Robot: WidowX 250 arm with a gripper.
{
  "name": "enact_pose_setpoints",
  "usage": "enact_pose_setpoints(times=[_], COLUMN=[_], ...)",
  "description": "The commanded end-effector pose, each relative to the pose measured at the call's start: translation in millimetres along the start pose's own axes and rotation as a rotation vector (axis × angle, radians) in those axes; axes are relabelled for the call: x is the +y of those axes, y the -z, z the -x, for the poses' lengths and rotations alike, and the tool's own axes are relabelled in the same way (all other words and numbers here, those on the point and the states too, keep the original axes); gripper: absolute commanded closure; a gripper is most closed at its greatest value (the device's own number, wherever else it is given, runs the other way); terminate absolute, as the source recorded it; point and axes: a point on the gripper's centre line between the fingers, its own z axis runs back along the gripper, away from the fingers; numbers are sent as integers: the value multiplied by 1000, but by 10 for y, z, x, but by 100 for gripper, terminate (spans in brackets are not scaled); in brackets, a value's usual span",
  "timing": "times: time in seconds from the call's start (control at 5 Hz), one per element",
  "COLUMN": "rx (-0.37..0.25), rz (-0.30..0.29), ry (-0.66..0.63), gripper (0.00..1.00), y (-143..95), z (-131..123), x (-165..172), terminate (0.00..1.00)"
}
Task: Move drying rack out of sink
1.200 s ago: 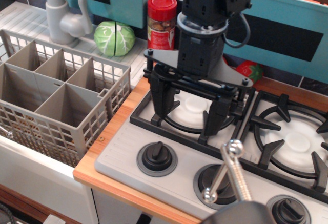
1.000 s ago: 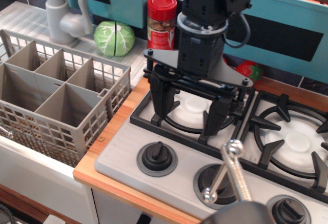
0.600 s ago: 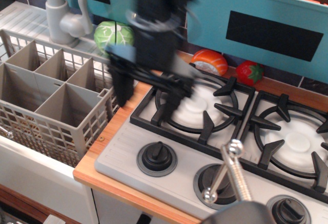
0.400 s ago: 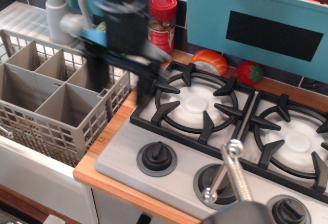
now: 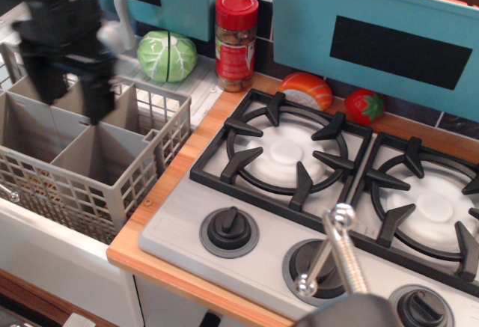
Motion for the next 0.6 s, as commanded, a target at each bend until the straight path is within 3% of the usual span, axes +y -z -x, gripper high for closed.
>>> enact_pose_setpoints(times=[0.0,0.4], rx=[-32,-57], rz=[0,-10], ry=[11,29], gripper=[0,0], y=[296,643], z=[-70,29], x=[285,197], terminate=[0,0])
